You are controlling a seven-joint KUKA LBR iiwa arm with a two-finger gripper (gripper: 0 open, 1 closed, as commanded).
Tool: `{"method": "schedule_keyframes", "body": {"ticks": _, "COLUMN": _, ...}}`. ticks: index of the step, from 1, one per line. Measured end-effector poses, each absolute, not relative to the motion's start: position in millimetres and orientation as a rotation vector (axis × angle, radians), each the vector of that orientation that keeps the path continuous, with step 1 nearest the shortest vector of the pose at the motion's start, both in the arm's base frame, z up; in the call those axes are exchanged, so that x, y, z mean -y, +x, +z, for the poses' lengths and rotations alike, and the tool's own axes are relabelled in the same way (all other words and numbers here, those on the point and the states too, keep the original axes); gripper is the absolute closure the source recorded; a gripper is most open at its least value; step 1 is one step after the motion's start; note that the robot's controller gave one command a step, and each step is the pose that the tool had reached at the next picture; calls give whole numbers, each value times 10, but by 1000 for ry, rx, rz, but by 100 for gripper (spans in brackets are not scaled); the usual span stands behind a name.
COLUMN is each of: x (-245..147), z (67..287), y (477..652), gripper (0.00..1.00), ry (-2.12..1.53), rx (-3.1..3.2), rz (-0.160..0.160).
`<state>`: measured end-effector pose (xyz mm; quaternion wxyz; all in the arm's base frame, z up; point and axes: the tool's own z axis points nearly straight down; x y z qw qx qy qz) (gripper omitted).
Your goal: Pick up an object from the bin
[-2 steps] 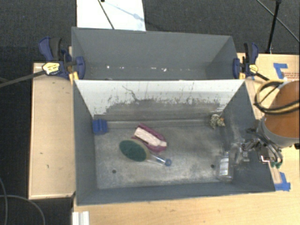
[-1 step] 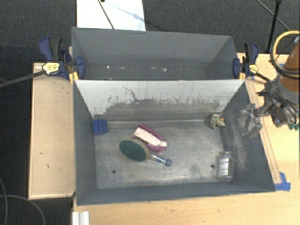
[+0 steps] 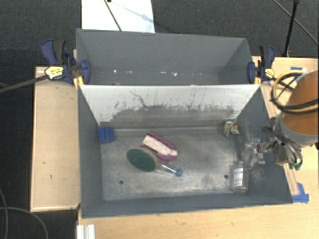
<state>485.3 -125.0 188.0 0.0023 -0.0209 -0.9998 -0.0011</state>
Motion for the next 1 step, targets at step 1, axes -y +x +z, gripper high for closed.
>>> {"method": "schedule_keyframes", "body": {"ticks": 1, "x": 1316, "z": 1391, "y": 5249, "gripper": 100, "ry": 51, "rx": 3144, "rz": 0}}
